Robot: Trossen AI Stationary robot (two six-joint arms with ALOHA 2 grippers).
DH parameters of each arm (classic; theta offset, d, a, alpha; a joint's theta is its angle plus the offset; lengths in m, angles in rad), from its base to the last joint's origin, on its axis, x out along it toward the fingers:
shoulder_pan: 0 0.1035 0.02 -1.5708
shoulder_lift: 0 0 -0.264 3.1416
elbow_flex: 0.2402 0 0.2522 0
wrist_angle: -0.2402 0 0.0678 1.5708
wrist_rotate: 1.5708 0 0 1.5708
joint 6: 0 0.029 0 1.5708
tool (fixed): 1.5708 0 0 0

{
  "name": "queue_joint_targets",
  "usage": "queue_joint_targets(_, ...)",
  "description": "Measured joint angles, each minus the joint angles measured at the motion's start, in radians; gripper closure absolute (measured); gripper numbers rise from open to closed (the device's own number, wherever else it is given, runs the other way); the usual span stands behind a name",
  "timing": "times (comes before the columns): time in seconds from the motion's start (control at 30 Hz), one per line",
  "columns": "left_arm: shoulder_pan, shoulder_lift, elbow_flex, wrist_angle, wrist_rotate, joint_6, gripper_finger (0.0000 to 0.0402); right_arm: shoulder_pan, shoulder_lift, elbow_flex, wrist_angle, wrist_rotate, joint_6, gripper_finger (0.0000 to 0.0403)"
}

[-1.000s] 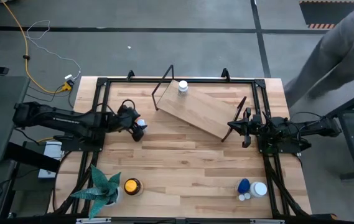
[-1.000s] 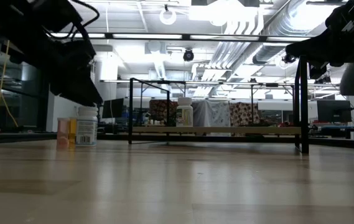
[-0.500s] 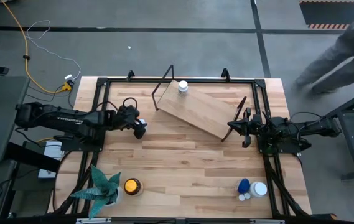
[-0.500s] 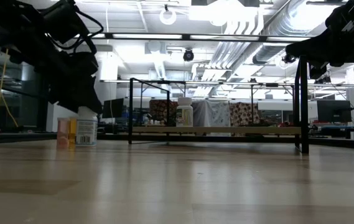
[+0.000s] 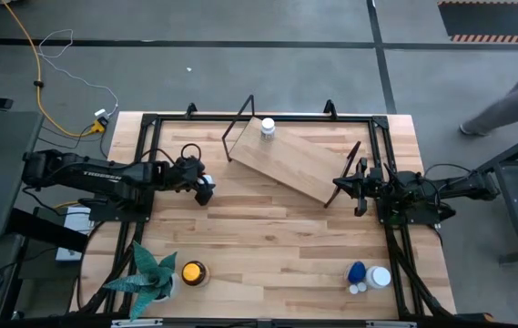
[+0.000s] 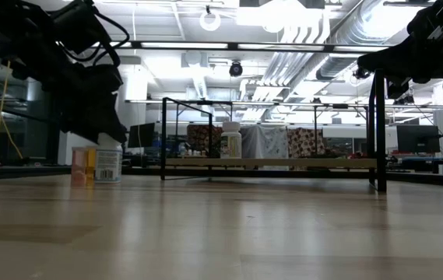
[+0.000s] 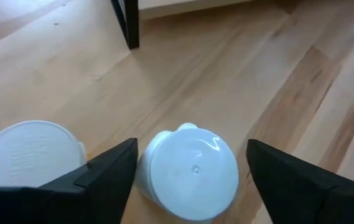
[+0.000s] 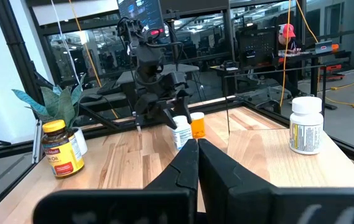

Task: Pick and place medicine bottles onto shelf by color
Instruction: Put the top white pill bottle on the shelf

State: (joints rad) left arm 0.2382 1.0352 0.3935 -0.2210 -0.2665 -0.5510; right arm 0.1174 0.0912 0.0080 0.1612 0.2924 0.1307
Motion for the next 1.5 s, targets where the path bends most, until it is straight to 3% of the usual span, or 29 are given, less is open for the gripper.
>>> queue_joint_targets(0.33, 0.000, -0.003, 0.005, 0.004, 0.001, -0.003, 0.0239, 0.000, 0.000, 0.000, 0.000, 0.000, 0.000, 0.0403)
queue_joint_targets(0.53, -0.022, -0.003, 0.063, 0.005, 0.079, 0.020, 0.0235, 0.000, 0.000, 0.000, 0.000, 0.000, 0.000, 0.0403)
queue_joint_targets(0.8, -0.137, 0.040, 0.209, 0.093, 0.072, 0.079, 0.0237, 0.000, 0.000, 0.000, 0.000, 0.000, 0.000, 0.0403)
queue_joint_targets(0.93, -0.117, 0.134, 0.395, 0.000, 0.046, 0.168, 0.0242, 0.000, 0.000, 0.000, 0.000, 0.000, 0.000, 0.0403)
queue_joint_targets(1.2, 0.024, 0.449, 0.795, -0.235, -0.010, 0.364, 0.0237, 0.000, 0.000, 0.000, 0.000, 0.000, 0.000, 0.0403)
queue_joint_targets(1.33, 0.093, 0.579, 0.889, -0.206, -0.002, 0.428, 0.0237, 0.000, 0.000, 0.000, 0.000, 0.000, 0.000, 0.0403)
queue_joint_targets(1.5, 0.156, 0.704, 0.912, -0.140, 0.008, 0.458, 0.0236, 0.000, 0.000, 0.000, 0.000, 0.000, 0.000, 0.0403)
